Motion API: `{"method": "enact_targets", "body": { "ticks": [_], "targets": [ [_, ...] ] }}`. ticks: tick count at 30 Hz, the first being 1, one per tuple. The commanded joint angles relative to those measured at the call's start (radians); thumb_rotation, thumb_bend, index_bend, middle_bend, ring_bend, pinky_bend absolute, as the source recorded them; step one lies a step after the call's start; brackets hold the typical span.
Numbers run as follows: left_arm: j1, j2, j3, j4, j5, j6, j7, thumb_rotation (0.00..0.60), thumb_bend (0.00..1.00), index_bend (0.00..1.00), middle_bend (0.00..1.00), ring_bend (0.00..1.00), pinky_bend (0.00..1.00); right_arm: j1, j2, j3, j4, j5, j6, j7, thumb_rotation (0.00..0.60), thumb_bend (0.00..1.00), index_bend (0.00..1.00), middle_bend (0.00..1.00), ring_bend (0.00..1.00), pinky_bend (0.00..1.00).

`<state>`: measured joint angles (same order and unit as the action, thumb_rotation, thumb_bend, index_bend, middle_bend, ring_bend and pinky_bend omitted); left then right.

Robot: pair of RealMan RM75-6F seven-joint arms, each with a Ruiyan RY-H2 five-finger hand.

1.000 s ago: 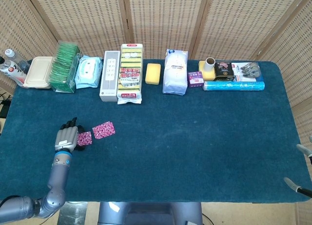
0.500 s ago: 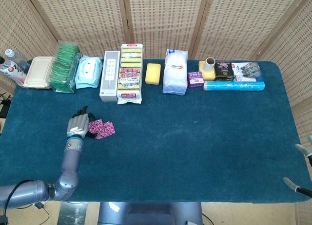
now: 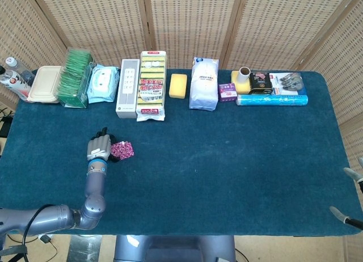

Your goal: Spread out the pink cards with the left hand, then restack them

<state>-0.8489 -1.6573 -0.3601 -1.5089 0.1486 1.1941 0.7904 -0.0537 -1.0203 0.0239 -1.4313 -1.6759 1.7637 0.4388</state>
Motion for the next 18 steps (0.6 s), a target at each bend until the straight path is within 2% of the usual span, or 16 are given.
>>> {"method": "enact_targets", "body": {
  "ticks": [1,8,18],
  "targets": [
    [0.001,-0.004,0.001,0.004,0.008,0.002,-0.005,0.6,0.34,0.37,0.0,0.0,0.11,0.0,0.0,-0.001,0.001,0.0,-0.001,0.001,0.6,0.0,0.16,0.0,0.0,0.0],
    [0.005,-0.016,-0.015,0.026,0.013,-0.026,-0.04,0.6,0.27,0.37,0.0,0.0,0.12,0.001,0.0,-0.002,0.001,-0.004,0.001,0.001,0.6,0.0,0.16,0.0,0.0,0.0],
    [-0.011,-0.037,-0.013,0.035,0.024,-0.032,-0.039,0.6,0.27,0.36,0.0,0.0,0.12,0.001,0.001,-0.004,-0.001,-0.006,0.002,0.004,0.6,0.0,0.16,0.0,0.0,0.0]
  ]
}}
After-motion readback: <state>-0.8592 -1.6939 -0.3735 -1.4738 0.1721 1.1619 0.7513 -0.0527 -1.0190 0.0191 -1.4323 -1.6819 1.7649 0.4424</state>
